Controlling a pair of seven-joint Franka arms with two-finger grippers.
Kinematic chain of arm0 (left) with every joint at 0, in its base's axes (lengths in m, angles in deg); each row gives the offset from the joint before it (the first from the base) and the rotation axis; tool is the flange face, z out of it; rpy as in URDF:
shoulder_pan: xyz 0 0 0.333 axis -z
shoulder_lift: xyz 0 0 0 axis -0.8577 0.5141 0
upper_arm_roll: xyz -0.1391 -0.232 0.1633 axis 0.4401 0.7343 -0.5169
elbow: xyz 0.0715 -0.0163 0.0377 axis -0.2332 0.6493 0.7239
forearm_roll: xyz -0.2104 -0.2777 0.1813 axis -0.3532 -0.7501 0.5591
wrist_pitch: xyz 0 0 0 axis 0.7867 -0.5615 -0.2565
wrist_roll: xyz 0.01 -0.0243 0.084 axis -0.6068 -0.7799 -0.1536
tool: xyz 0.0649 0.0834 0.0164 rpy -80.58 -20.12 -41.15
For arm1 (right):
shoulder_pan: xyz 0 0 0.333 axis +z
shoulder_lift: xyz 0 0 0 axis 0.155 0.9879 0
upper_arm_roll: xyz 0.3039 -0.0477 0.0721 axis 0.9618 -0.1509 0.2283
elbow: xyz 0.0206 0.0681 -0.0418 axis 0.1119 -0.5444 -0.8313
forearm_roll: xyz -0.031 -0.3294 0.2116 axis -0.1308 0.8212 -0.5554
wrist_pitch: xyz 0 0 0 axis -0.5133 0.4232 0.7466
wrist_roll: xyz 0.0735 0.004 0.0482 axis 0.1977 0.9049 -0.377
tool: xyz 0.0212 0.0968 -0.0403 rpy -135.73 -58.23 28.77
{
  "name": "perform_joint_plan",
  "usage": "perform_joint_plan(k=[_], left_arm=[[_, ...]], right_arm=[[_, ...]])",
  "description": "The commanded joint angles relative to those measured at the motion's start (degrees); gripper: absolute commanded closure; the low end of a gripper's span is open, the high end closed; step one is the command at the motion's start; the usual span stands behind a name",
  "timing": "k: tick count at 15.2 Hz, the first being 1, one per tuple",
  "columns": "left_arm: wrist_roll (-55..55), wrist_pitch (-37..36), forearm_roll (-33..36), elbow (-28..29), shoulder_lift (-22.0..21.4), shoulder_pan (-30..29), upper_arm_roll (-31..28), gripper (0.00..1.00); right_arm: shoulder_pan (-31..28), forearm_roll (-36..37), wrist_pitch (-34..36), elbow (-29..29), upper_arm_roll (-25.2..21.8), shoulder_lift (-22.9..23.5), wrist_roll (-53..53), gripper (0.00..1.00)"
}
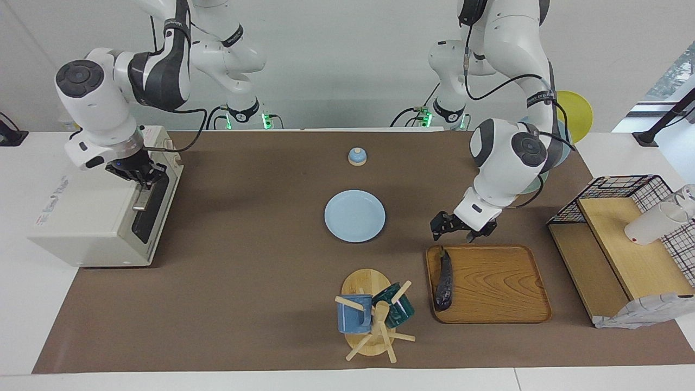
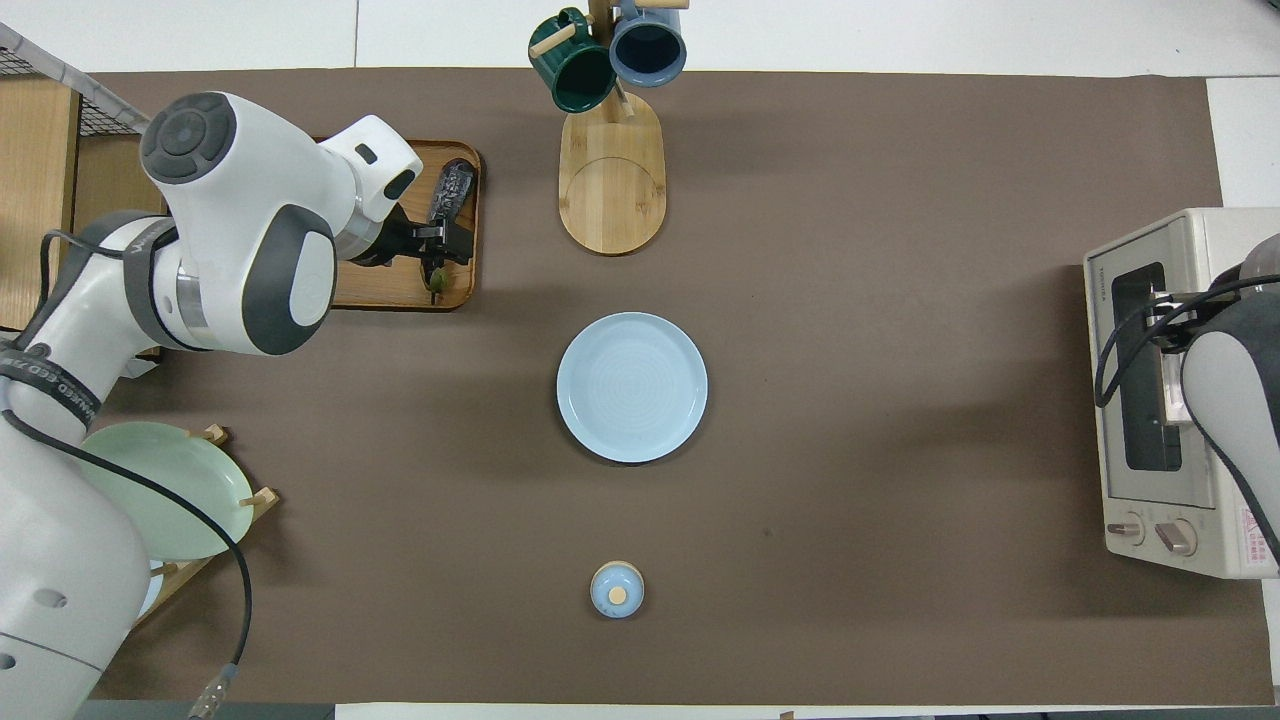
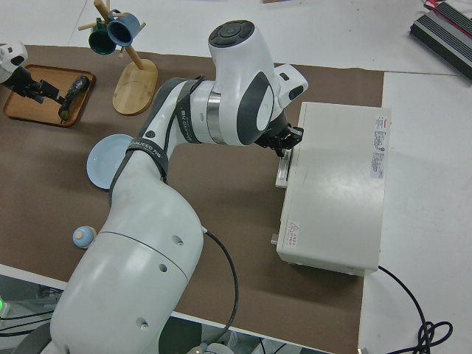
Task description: Put eggplant into oven
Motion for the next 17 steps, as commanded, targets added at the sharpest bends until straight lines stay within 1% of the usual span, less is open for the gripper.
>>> perform_joint_plan(k=[1, 2, 4, 7, 10, 12, 15, 17], left_arm=[[-0.2, 6.1, -0.9, 1.9, 1.3, 1.4, -0.8, 0.0], [-0.2, 8.2, -0.9, 2.9, 1.3, 1.4, -0.8, 0.0], [-0.4, 9.4, -0.6, 3.1, 1.6, 1.4, -0.8, 0.0], [-0.7, 12.8, -0.4, 3.3, 3.7, 2.5, -1.0, 0.0], [-1.1, 13.2, -0.3, 3.3, 4.4, 2.3, -1.0, 0.0], [-3.5, 13.5, -0.3, 3.7, 4.7, 1.6, -1.0, 0.0], [-3.7, 11.8, -0.4, 1.4, 4.8, 1.3, -1.3, 0.0], [-3.7, 13.1, -0.3, 1.6, 5.2, 1.1, -1.3, 0.0]], right_arm=[[-0.4, 1.3, -2.2, -2.4, 0.3, -0.5, 1.4, 1.0], [-0.3, 1.2, -2.6, -2.6, 0.3, -0.5, 1.4, 1.0], [0.2, 1.2, -4.6, -4.1, 0.3, -0.6, 1.5, 1.0], [0.4, 0.4, -8.7, -6.7, 0.4, -0.2, 1.8, 1.0], [1.7, -1.9, -11.5, -7.5, 0.7, 1.4, 3.7, 1.0], [2.0, -3.4, -14.7, -8.9, 0.7, 2.4, 4.0, 1.0], [3.8, -4.5, -19.6, -12.1, 0.7, 2.6, 6.6, 1.0], [3.8, -4.8, -21.0, -12.2, 0.7, 4.4, 7.9, 1.0]])
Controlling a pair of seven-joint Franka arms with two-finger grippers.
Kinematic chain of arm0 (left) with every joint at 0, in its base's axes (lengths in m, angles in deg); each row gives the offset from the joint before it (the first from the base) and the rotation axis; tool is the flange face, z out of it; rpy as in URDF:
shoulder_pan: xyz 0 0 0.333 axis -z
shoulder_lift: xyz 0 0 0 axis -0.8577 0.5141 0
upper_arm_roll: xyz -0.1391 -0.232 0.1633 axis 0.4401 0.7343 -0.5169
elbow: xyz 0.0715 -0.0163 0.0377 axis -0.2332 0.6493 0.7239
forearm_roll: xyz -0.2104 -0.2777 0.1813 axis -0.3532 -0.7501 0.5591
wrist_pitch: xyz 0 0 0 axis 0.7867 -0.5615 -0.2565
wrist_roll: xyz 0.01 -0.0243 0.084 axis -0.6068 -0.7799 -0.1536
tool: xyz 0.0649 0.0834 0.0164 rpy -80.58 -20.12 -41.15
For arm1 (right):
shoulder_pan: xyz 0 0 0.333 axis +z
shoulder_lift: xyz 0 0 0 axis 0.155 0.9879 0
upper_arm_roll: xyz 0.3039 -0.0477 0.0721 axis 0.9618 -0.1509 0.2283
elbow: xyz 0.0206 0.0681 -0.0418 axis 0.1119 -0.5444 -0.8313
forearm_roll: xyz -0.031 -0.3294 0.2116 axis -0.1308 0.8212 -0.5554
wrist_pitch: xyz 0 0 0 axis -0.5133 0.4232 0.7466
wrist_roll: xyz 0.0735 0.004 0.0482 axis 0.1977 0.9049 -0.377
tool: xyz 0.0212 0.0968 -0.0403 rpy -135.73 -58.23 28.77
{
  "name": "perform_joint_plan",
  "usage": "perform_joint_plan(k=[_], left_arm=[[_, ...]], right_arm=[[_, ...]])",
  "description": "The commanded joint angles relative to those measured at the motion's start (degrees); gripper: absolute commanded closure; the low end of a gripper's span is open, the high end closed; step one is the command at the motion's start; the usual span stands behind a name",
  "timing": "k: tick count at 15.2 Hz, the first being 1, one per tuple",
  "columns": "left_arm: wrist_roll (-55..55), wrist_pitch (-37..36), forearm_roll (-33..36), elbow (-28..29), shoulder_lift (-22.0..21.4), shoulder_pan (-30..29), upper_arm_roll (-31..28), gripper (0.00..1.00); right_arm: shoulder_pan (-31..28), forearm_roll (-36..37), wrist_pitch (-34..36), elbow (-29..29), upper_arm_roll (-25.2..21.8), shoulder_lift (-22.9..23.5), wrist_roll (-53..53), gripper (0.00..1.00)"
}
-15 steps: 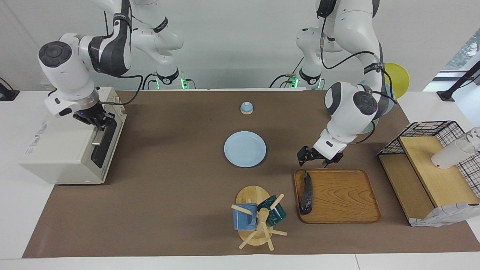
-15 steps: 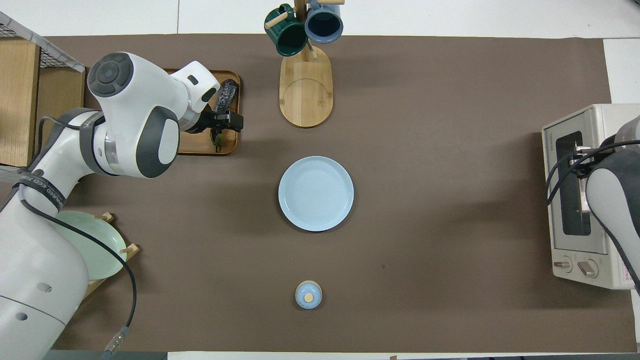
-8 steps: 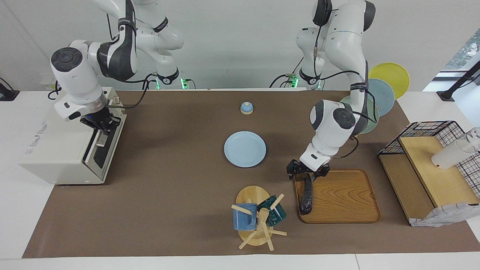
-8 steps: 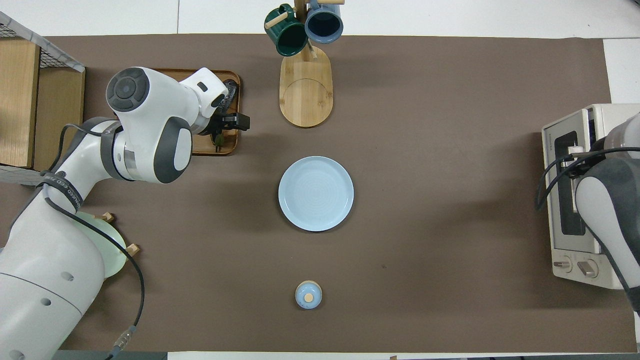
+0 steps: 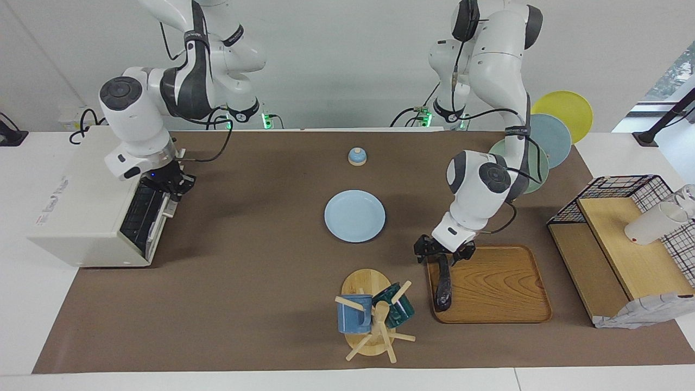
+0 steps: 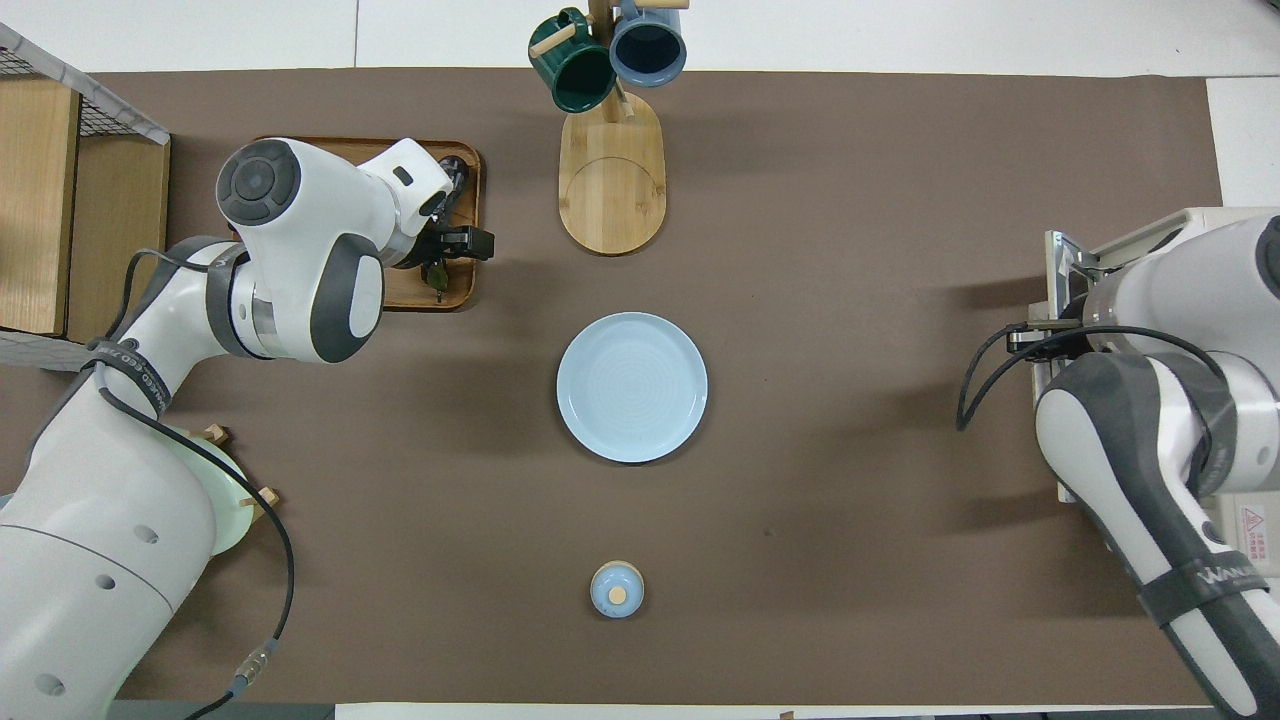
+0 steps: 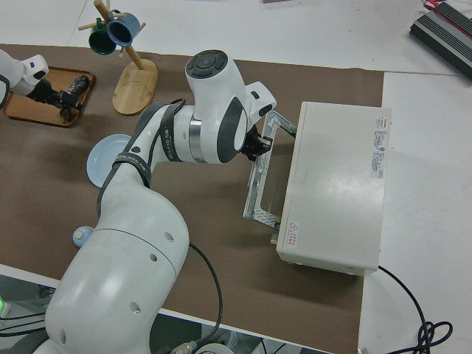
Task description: Put eggplant into oven
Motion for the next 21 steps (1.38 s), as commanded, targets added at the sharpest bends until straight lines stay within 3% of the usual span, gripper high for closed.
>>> perform_joint_plan(k=[1, 5, 9, 13, 15, 19, 20, 21], left_arm=[[-1.3, 2.4, -0.3, 0.0, 0.6, -0.3, -0.2, 0.0], [-2.5, 3.8, -0.2, 0.9, 0.7, -1.4, -0.2, 0.05], [-3.0, 4.4, 0.5, 1.0, 0.8, -1.6, -0.2, 0.27], [-2.9, 5.4, 0.6, 2.2, 0.7, -1.4, -0.2, 0.28], [-2.9, 5.5, 0.6, 2.8, 0.6, -1.3, -0.3, 0.43], [-2.7, 2.8, 0.6, 1.6, 0.5, -1.5, -0.3, 0.95], [-2.6, 0.4, 0.5, -0.3, 0.5, -1.5, -0.3, 1.0], [-2.5, -2.0, 0.4, -1.8, 0.5, -1.7, -0.3, 1.0]], right_arm=[[-1.9, 0.4, -6.2, -0.3, -1.2, 4.8, 0.4, 1.0], [-1.9, -3.6, -9.0, -0.2, -1.2, 8.7, 0.4, 1.0], [-0.5, -4.4, -8.0, 0.4, -0.7, 8.9, 2.0, 1.0], [1.2, -6.4, -7.1, 0.5, -0.7, 8.8, 3.4, 1.0], [2.6, -8.2, -7.1, 0.6, -0.7, 8.8, 4.8, 1.0], [5.9, -8.2, -2.3, 4.2, -0.7, 8.5, 10.1, 1.0], [6.8, -8.2, -0.5, 5.8, -0.7, 8.5, 11.0, 0.79], [7.3, -8.2, 0.3, 6.6, -0.6, 8.4, 11.1, 0.44]])
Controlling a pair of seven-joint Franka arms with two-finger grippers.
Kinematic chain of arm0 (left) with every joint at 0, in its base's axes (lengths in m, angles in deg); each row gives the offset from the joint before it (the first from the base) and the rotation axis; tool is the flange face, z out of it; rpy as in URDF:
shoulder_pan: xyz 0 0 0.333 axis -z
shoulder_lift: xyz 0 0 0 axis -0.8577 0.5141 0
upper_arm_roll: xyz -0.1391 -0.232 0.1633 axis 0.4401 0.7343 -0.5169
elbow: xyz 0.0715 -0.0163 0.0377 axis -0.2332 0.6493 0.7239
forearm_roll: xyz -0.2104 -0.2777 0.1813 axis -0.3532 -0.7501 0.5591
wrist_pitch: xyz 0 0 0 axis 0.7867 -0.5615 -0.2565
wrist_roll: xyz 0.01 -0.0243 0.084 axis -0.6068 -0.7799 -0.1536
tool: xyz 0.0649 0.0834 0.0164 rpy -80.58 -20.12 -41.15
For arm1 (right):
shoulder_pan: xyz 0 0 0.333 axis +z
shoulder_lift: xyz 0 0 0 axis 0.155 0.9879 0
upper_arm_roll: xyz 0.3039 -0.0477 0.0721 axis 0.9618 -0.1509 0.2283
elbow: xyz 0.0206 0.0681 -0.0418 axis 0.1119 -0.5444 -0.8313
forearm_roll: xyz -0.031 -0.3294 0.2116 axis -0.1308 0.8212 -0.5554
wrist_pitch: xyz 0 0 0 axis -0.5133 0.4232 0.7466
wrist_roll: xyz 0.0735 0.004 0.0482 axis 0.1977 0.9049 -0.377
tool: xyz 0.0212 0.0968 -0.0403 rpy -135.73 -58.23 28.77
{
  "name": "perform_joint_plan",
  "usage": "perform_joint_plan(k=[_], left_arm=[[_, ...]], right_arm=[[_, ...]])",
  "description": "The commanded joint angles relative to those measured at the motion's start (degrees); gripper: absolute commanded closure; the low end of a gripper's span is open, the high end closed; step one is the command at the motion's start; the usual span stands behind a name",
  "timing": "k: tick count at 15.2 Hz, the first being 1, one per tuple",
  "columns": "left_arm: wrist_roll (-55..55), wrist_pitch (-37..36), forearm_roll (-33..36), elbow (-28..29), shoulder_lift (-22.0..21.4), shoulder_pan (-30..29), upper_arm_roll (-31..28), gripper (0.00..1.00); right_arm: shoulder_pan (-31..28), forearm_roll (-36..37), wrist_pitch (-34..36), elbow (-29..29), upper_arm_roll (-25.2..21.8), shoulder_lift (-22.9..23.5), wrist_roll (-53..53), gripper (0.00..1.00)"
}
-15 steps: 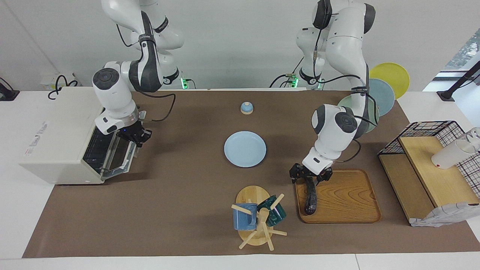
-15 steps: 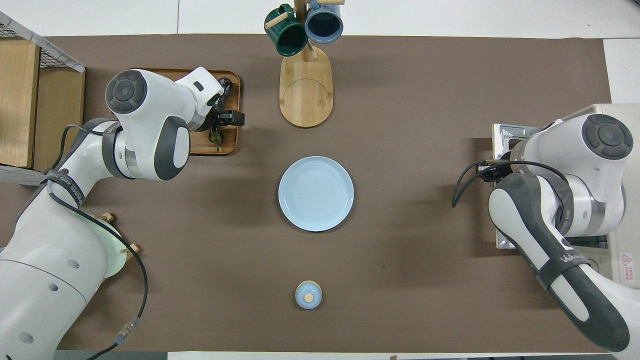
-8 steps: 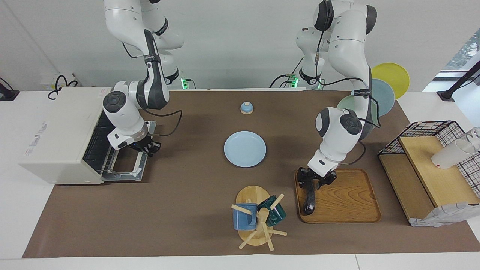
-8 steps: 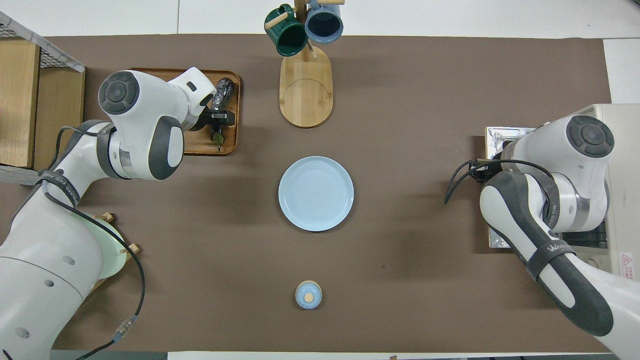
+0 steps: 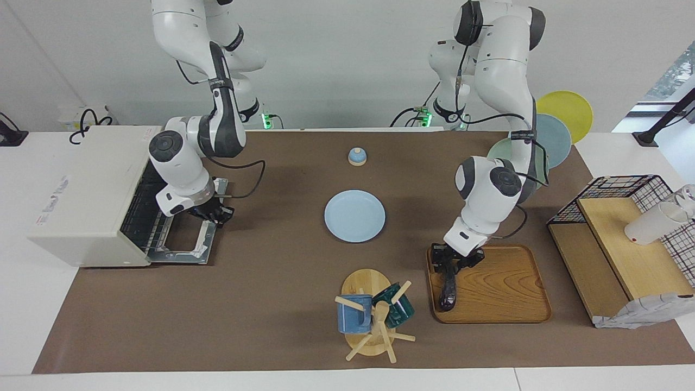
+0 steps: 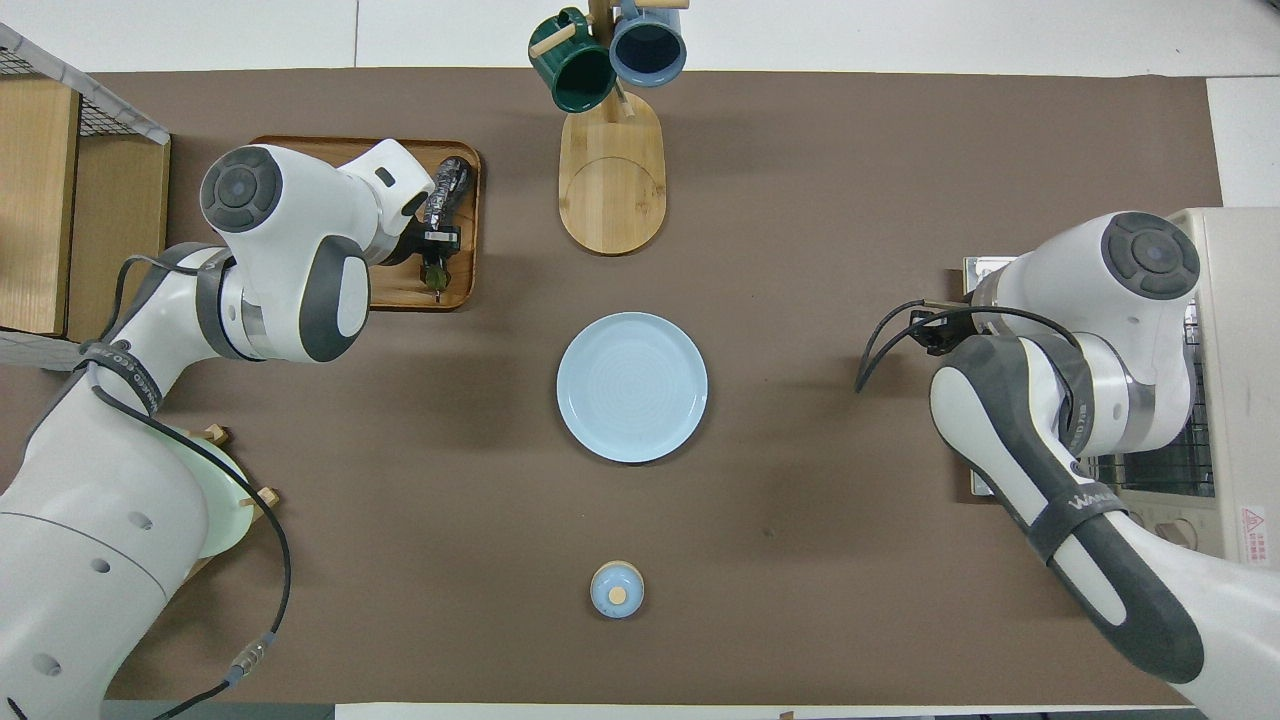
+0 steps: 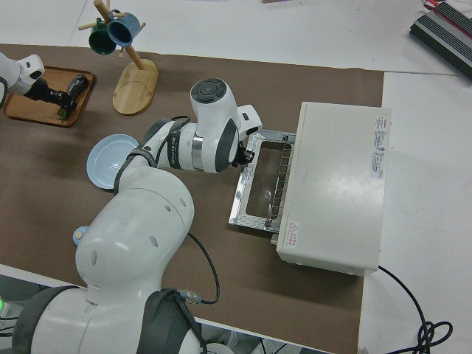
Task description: Put eggplant into oven
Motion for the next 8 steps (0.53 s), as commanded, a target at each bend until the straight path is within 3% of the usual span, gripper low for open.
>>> perform_joint_plan(k=[1, 3, 8], left_arm=[[0.1, -6.1, 0.3, -3.7, -0.4, -0.3, -0.1, 1.0], [1.7, -7.8, 0.3, -3.9, -1.5, -0.2, 0.0, 1.0], [11.0, -18.4, 0.0, -2.4, -10.8, 1.9, 0.3, 1.0]], right_arm=[[2.0, -1.2, 3.3, 3.0, -0.5, -0.7, 0.4, 0.03], [2.9, -1.3, 3.8, 2.8, -0.5, -1.8, -0.7, 0.0], [1.8, -1.3, 6.2, 2.2, -0.5, -2.9, -1.6, 0.0]])
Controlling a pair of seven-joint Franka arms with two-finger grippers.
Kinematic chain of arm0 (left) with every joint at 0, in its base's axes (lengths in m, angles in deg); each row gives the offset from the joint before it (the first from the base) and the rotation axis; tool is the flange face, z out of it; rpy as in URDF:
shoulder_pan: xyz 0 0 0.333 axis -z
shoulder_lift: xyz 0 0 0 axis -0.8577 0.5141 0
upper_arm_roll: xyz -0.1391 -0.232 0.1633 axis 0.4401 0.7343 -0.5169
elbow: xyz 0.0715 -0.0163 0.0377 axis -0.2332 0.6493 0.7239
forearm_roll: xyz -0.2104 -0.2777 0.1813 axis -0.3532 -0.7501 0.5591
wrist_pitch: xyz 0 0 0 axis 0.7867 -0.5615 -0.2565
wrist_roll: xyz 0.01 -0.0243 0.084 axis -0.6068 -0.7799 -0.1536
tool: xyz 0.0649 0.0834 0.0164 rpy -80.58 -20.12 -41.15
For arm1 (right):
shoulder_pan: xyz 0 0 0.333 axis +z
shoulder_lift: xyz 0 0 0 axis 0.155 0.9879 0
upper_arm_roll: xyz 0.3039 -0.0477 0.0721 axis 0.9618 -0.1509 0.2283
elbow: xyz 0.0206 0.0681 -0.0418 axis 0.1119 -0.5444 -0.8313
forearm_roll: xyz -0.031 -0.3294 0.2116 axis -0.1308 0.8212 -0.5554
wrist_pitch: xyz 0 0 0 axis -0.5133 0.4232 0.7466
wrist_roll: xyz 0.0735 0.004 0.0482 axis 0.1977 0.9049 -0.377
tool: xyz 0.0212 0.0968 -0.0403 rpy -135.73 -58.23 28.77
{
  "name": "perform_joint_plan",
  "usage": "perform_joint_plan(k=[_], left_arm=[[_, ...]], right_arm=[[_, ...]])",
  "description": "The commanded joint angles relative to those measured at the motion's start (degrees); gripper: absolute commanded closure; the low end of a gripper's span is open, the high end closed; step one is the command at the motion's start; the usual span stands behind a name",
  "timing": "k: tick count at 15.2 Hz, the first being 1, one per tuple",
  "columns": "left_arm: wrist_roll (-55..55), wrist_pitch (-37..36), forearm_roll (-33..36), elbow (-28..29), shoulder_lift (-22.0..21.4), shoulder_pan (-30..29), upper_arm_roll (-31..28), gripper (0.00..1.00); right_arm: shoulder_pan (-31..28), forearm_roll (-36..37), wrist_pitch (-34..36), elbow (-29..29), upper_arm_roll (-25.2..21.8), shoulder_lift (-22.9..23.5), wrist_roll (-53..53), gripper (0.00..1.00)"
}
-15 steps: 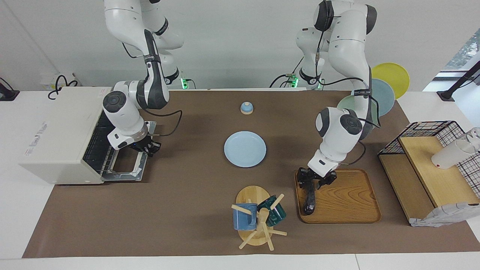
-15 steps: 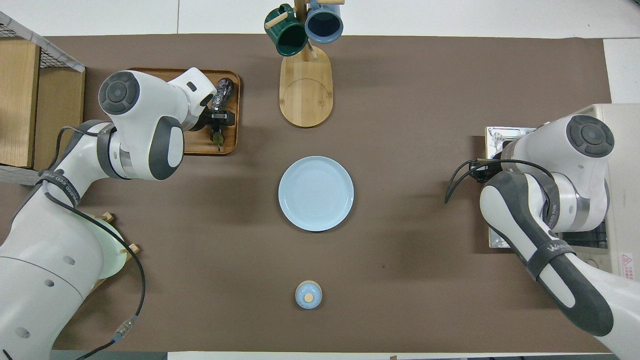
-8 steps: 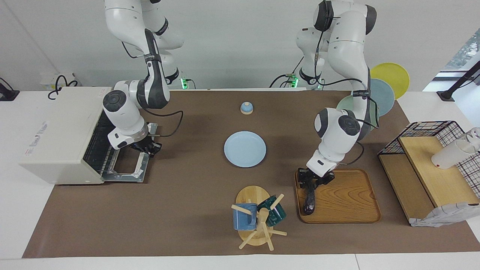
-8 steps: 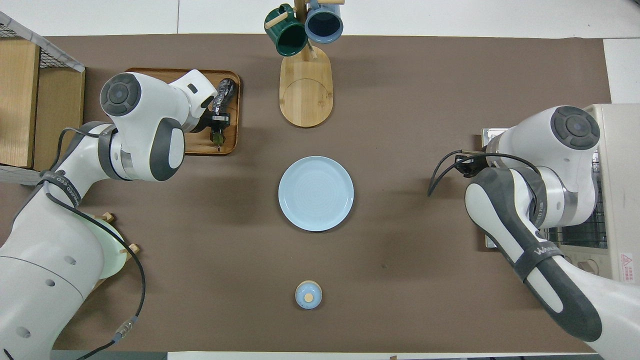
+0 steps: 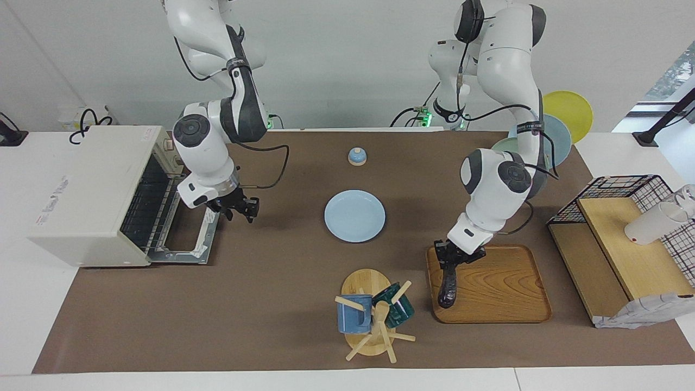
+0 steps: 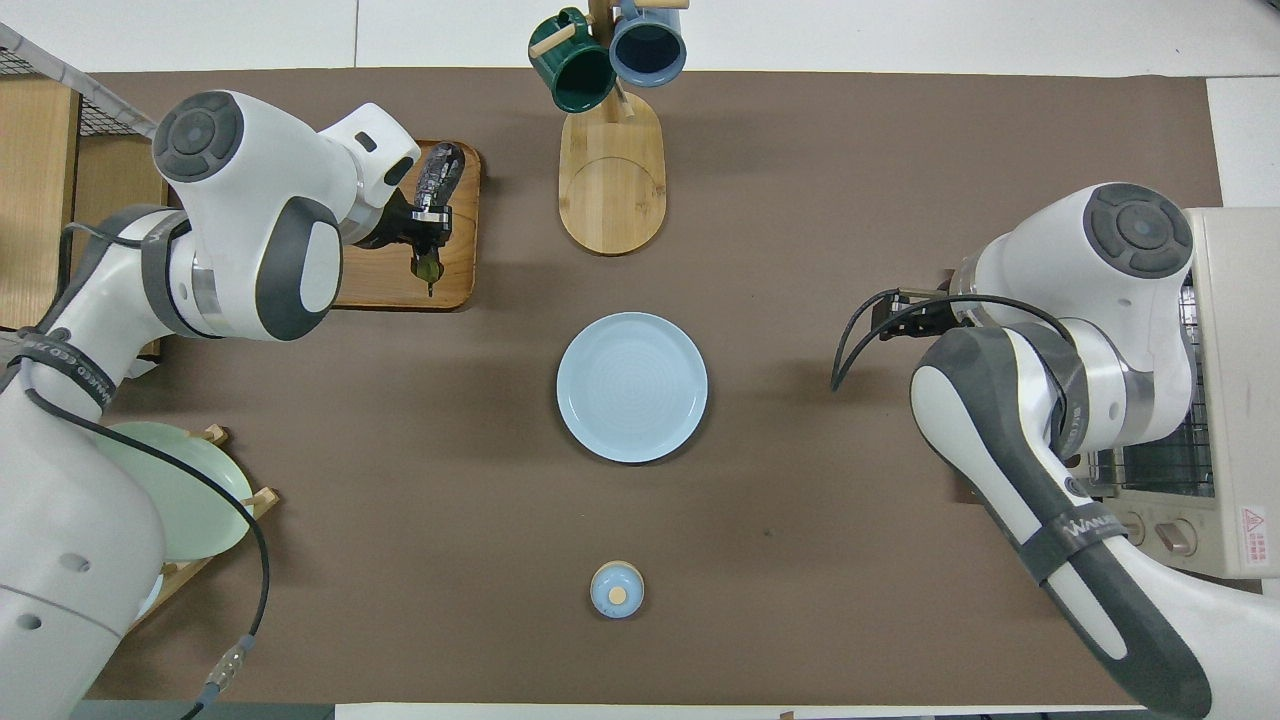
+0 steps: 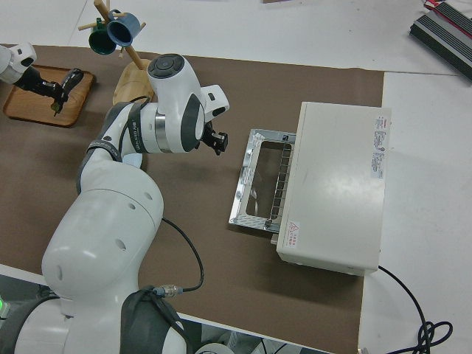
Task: Put eggplant into oven
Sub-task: 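Carry the eggplant onto the blue plate and open the left gripper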
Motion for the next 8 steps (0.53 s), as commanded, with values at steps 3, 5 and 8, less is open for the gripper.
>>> perform_joint_plan(k=[3, 5, 8], left_arm=[[12.5, -7.2, 0.1, 5.9, -9.5, 8.4, -0.1, 1.0], [16.4, -6.1, 0.1, 9.7, -11.4, 13.2, -0.1, 1.0], [20.3, 3.2, 0.0, 17.5, -13.8, 19.4, 0.0, 1.0]], right_arm=[[-1.1, -1.2, 0.6, -0.4, -0.4, -0.8, -5.6, 0.0], [-1.1, -1.2, 0.4, -0.3, -0.4, -0.8, -5.7, 0.0], [-0.7, -1.2, 0.5, -0.3, -0.4, -0.8, -5.7, 0.0]])
